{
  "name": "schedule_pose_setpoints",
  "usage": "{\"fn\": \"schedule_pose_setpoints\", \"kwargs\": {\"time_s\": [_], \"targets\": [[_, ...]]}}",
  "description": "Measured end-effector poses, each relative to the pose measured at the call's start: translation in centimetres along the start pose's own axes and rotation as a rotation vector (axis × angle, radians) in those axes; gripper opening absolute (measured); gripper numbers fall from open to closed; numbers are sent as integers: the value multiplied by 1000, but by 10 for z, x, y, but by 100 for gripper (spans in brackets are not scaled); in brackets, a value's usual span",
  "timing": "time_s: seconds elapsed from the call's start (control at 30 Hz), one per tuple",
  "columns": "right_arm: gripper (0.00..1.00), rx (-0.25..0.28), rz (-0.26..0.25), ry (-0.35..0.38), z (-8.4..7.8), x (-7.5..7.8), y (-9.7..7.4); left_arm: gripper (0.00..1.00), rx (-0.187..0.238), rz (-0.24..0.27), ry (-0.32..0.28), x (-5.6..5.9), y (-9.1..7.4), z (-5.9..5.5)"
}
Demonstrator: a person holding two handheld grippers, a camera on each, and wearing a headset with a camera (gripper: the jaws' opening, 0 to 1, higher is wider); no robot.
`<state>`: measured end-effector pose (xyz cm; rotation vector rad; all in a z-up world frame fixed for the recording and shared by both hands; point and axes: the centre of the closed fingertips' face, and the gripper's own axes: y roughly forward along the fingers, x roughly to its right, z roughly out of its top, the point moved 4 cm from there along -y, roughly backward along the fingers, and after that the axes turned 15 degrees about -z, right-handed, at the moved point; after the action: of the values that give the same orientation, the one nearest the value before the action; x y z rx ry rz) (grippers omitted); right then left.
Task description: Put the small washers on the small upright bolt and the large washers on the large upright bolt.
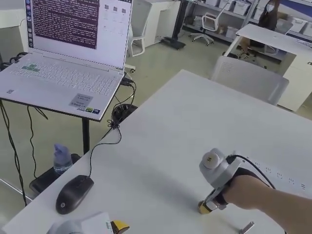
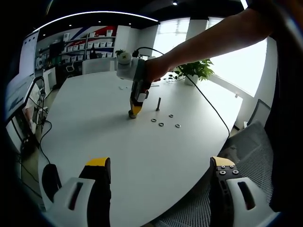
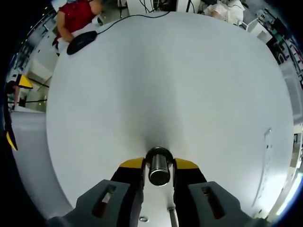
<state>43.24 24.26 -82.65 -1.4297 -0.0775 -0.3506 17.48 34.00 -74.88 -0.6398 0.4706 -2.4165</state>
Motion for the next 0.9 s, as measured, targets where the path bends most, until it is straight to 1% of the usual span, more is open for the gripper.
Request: {"fn": "schedule_pose_setpoints", "kwargs": {"time_s": [0.1,0.17,0.37,0.5,0.63,0.83,0.9], "targets": [[22,-4,-3,-3,0,0,0,86,1,0,-2,1,0,1],[23,-6,-3,-3,0,0,0,86,25,-3,-19,1,-1,5],[23,-5,4,2,0,0,-1,87,33,4,1,-1,-1,11],[23,5,1,-11,1,1,1,87,31,8,0,-1,-1,10],[24,9,-2,-21,2,2,2,87,19,6,-5,0,-1,6],[24,10,8,-14,3,3,2,86,16,6,-14,-1,-1,4],[24,15,10,-27,3,2,2,86,18,5,-15,0,0,4]]}}
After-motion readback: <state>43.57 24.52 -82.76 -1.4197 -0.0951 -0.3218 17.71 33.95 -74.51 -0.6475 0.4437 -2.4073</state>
